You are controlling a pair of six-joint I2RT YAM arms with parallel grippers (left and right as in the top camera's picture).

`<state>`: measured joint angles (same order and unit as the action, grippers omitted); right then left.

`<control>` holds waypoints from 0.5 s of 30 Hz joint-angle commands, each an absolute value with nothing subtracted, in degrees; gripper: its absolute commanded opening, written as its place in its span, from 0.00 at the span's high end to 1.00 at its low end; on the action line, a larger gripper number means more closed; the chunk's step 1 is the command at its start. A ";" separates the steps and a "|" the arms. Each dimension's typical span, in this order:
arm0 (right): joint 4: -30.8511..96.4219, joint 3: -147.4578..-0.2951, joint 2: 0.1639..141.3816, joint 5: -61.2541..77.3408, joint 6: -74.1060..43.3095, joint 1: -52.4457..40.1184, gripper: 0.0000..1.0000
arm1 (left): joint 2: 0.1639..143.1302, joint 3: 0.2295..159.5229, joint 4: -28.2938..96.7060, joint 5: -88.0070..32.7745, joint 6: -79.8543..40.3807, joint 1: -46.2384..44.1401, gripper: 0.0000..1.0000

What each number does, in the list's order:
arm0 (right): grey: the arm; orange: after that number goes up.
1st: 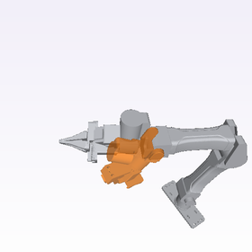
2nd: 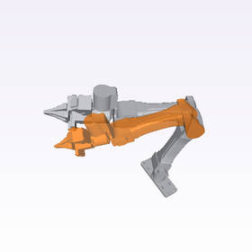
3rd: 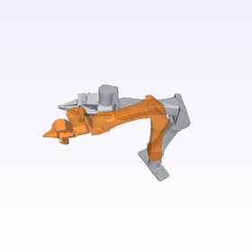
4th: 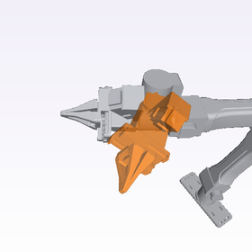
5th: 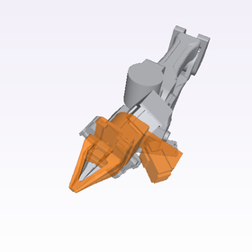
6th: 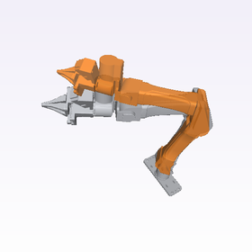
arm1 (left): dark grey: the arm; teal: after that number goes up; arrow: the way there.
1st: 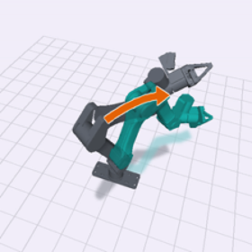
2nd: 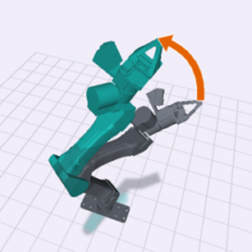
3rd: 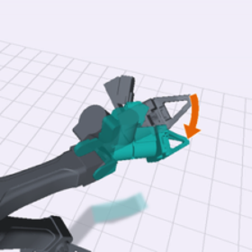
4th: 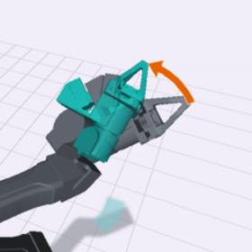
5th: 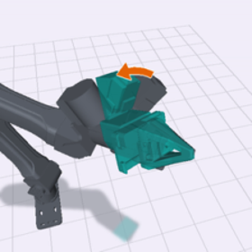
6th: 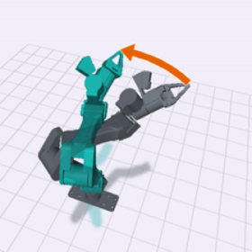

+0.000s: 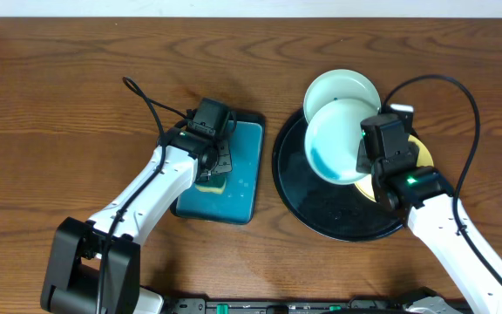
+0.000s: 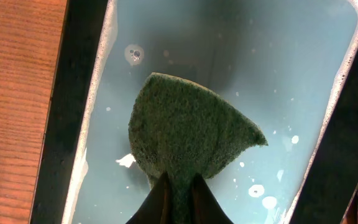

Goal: Clean dirty plates on tray and stack at the side

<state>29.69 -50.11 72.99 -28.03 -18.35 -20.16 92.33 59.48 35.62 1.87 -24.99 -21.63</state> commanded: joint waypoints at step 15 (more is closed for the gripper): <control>16.40 -53.52 72.01 -51.90 23.31 -33.52 0.99 | 92.51 58.83 35.77 2.42 -24.03 -21.54 0.93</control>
